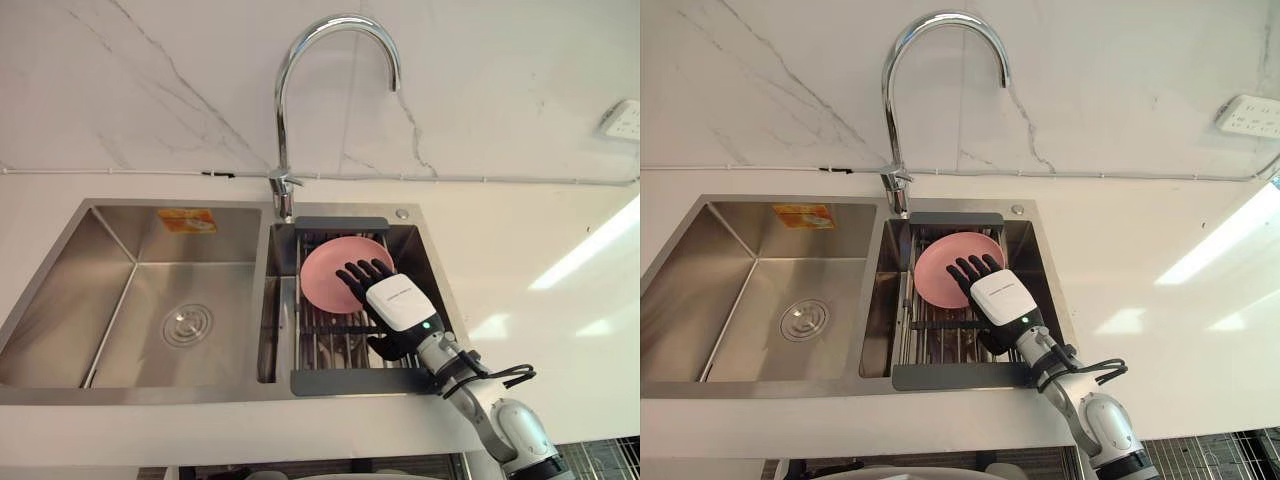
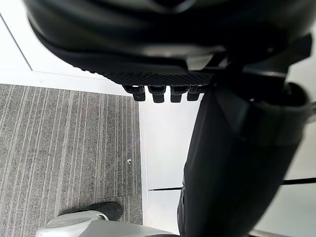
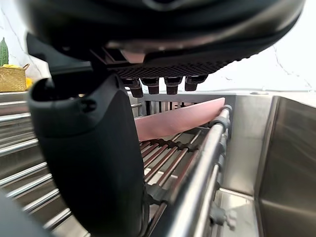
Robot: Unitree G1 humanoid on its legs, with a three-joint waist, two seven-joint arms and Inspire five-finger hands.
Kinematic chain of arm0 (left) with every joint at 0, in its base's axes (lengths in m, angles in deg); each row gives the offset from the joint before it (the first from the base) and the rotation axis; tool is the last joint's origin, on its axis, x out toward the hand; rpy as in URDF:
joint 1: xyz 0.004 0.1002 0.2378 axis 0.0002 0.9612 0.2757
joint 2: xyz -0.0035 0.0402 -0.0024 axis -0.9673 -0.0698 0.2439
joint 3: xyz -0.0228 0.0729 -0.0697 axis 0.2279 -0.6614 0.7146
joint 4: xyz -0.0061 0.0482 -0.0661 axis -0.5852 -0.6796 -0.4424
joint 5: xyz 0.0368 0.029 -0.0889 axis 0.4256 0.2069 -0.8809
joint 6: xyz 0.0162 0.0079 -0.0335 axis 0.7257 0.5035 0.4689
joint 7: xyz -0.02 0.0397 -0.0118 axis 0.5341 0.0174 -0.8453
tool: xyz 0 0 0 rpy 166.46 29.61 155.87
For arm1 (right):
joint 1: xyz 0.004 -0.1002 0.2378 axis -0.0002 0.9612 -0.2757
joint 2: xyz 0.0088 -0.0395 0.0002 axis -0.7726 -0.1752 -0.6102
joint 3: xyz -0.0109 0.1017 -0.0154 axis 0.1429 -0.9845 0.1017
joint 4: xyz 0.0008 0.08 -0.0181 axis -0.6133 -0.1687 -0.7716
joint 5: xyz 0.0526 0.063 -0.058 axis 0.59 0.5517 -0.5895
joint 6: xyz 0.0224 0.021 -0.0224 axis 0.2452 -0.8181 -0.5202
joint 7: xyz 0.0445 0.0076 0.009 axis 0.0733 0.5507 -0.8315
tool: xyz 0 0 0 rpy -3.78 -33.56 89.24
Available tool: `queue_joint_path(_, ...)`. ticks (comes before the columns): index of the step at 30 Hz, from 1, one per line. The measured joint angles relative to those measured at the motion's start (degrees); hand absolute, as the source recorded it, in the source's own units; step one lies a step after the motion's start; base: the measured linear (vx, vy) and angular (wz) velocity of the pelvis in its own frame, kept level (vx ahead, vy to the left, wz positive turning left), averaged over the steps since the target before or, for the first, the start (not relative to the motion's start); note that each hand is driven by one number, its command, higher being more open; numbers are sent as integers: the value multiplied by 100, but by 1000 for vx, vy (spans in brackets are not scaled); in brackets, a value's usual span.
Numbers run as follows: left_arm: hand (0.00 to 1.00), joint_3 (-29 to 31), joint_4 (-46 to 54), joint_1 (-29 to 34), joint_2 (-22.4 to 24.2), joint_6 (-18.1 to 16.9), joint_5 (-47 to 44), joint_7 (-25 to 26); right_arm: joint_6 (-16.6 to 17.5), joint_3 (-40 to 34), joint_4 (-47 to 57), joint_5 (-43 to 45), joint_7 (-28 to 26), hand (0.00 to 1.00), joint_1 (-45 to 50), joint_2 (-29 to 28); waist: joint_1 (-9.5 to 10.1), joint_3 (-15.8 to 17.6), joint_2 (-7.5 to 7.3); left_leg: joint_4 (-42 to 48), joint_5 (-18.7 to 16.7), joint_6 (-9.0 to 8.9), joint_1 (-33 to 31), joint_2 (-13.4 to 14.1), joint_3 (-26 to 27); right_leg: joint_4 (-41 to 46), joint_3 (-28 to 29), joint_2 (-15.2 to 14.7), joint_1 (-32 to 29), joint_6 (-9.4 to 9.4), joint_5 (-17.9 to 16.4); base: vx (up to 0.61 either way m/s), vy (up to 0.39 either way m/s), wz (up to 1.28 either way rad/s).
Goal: Walk over to the sink, pick up the cup, carry it to the dishwasher, place the cup inside the dishwasher, then close the dishwasher door
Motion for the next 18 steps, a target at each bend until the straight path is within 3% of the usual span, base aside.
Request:
queue_joint_path(13,100,-180,-25,-22,-112,0,5,163,-606,340,-469,-57,819,100,-192,-97,20,-37,-54,-77,124,-21,9,-3,-93,-2,-84,-6,0,-24,22,-59,-20,3)
queue_joint_path(14,100,-181,-25,-21,-112,0,4,166,-618,344,-503,-56,842,0,-214,-105,20,-38,-55,-83,130,-21,7,-4,-98,-2,-90,-7,1,-26,23,-96,-17,6)
queue_joint_path(18,100,-196,-25,-19,-114,0,11,224,-741,497,-757,-56,1262,0,-394,-133,21,-40,-58,-154,189,-88,-14,2,-119,-3,-134,-8,-19,-59,-11,-111,-23,2)
